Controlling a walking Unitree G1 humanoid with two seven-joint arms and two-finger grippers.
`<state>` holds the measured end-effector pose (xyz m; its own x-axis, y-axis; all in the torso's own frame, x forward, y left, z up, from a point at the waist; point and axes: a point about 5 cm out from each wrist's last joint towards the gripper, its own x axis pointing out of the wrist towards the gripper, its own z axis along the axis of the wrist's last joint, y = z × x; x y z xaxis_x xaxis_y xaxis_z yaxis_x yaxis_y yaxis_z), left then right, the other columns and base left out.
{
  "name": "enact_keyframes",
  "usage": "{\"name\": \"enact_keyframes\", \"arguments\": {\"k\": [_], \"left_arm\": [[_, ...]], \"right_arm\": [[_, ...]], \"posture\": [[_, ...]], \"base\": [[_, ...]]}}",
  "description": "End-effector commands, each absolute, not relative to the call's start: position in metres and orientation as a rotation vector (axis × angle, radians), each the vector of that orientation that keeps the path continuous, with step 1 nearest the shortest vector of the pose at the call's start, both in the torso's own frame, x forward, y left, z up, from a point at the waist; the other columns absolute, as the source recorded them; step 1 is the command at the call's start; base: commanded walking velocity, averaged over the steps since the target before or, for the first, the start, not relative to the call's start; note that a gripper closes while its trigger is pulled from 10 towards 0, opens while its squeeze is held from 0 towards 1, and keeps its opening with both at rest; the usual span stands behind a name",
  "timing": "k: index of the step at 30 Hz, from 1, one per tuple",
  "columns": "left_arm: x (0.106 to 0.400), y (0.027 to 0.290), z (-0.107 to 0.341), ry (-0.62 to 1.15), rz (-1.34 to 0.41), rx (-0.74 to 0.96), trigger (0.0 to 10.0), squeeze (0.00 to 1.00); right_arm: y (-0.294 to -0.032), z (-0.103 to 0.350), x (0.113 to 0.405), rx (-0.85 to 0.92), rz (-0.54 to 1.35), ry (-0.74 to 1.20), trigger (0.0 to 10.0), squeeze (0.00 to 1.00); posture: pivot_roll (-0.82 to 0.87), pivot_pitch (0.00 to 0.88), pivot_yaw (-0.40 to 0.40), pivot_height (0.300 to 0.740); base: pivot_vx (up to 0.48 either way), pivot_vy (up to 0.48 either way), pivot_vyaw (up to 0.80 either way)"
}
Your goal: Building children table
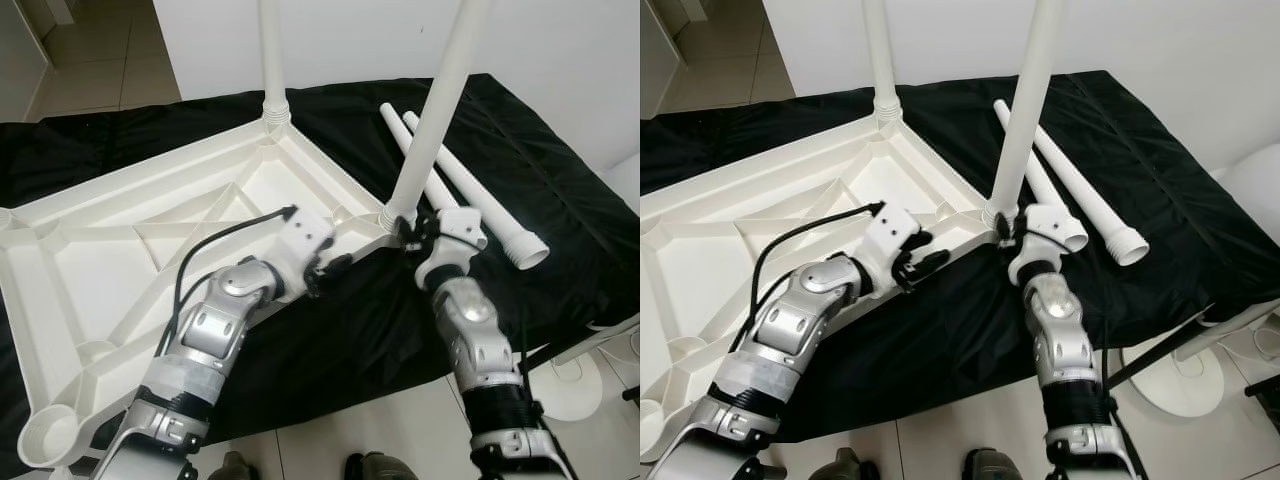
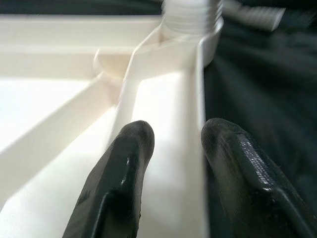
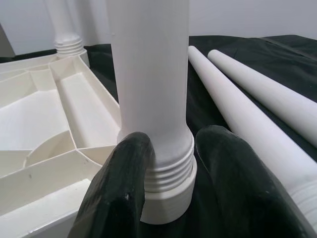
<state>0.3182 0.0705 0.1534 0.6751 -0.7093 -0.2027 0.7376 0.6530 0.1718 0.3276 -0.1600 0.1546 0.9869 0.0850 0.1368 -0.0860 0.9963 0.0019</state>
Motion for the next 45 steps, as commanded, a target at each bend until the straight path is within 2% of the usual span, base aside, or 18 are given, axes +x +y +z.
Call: {"name": "enact_keyframes", "arguments": {"k": [1, 3, 13, 17, 23, 24, 25, 26, 31, 32, 45], "left_arm": [[0.331, 0.087, 0.155, 0.096, -0.440, 0.271, 10.0, 0.00], [0.335, 0.095, 0.152, 0.120, -0.381, 0.283, 10.0, 0.00], [0.337, 0.100, 0.151, 0.132, -0.339, 0.281, 10.0, 0.00], [0.342, 0.112, 0.157, 0.108, -0.284, 0.270, 10.0, 0.00], [0.343, 0.114, 0.157, 0.110, -0.292, 0.245, 10.0, 0.00], [0.343, 0.114, 0.157, 0.116, -0.298, 0.230, 10.0, 0.35], [0.343, 0.114, 0.157, 0.116, -0.298, 0.230, 10.0, 0.35], [0.343, 0.113, 0.156, 0.124, -0.308, 0.213, 10.0, 1.00], [0.342, 0.110, 0.151, 0.167, -0.335, 0.247, 10.0, 0.96], [0.341, 0.110, 0.148, 0.184, -0.337, 0.265, 10.0, 0.00], [0.341, 0.120, 0.137, 0.279, -0.276, 0.300, 10.0, 0.00]], "right_arm": [[-0.167, 0.153, 0.328, 0.025, 0.054, -0.135, 10.0, 0.00], [-0.174, 0.155, 0.330, 0.026, 0.037, -0.138, 10.0, 0.00], [-0.175, 0.154, 0.328, 0.023, 0.036, -0.135, 10.0, 0.00], [-0.168, 0.146, 0.318, 0.052, 0.074, -0.132, 10.0, 0.00], [-0.164, 0.142, 0.314, 0.063, 0.094, -0.130, 10.0, 0.00], [-0.161, 0.140, 0.311, 0.067, 0.104, -0.129, 10.0, 0.00], [-0.161, 0.140, 0.311, 0.067, 0.104, -0.129, 10.0, 0.00], [-0.159, 0.136, 0.307, 0.071, 0.111, -0.122, 10.0, 0.00], [-0.155, 0.129, 0.300, 0.078, 0.118, -0.103, 10.0, 0.00], [-0.155, 0.128, 0.299, 0.078, 0.118, -0.101, 10.0, 0.00], [-0.152, 0.128, 0.297, 0.078, 0.120, -0.102, 10.0, 0.00]], "posture": [[-0.09, 0.083, 0.008, 0.740], [-0.09, 0.083, 0.006, 0.740], [-0.09, 0.086, 0.007, 0.740], [-0.09, 0.089, 0.009, 0.740], [-0.09, 0.089, 0.009, 0.740], [-0.09, 0.089, 0.016, 0.740], [-0.09, 0.089, 0.016, 0.740], [-0.09, 0.088, 0.018, 0.740], [-0.09, 0.086, 0.020, 0.740], [-0.09, 0.081, 0.024, 0.740], [-0.09, 0.069, 0.028, 0.740]], "base": [[0.000, 0.000, 0.00], [0.000, 0.000, 0.00], [0.000, 0.000, 0.00], [0.000, 0.000, 0.00], [0.000, 0.000, 0.00], [0.000, 0.000, 0.00], [0.000, 0.000, 0.00], [0.000, 0.000, 0.00], [0.000, 0.000, 0.00], [0.000, 0.000, 0.00], [0.000, 0.000, 0.00]]}}
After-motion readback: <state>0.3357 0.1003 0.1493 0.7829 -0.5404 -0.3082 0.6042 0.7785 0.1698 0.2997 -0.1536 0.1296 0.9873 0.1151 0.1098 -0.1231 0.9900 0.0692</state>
